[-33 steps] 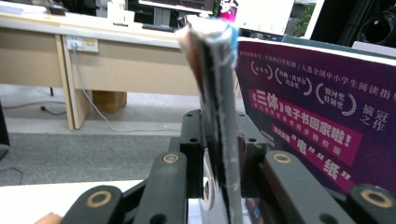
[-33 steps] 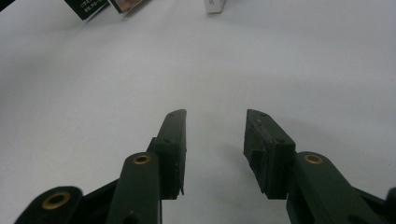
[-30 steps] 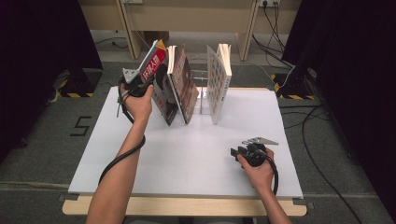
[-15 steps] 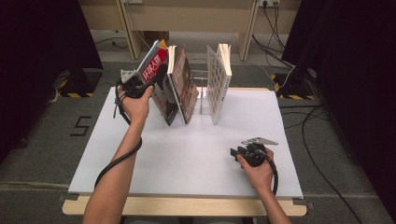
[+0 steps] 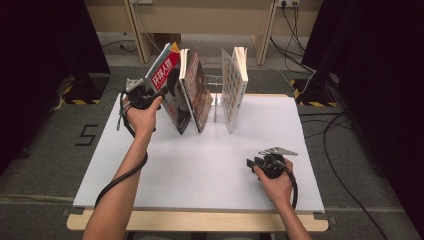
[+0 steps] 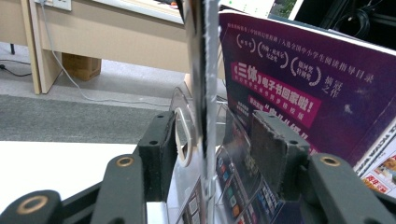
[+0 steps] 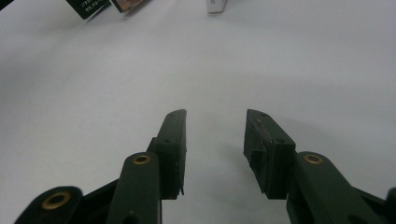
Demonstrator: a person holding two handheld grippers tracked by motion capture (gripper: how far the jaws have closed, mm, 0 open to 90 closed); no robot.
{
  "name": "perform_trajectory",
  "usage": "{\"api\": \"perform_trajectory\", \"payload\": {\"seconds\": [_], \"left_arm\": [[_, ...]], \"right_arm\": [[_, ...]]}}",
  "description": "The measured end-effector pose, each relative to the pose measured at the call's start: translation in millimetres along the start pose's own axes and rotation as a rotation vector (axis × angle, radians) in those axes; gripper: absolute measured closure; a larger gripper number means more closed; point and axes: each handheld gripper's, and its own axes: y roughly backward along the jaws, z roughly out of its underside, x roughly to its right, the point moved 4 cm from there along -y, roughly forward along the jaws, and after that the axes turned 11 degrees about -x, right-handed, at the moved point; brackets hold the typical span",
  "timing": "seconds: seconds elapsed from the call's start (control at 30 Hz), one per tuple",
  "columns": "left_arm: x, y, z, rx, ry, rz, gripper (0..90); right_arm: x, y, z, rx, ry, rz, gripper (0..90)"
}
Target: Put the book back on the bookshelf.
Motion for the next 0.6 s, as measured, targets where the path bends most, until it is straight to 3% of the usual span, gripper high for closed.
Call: {"api": "perform_trajectory", "payload": {"seconds": [0.2, 0.6], "left_arm": [[-2.9, 5.5, 2.7, -0.009, 0.010, 0.005, 48.1], [-2.8, 18.9, 11.9, -0.027, -0.013, 0.016, 47.2]], "right_arm": [[0.6, 0.7, -0.3, 0.003, -0.003, 0.003, 59.6], [1.3, 1.8, -1.2, 0.012, 0.012, 0.012, 59.6]]}}
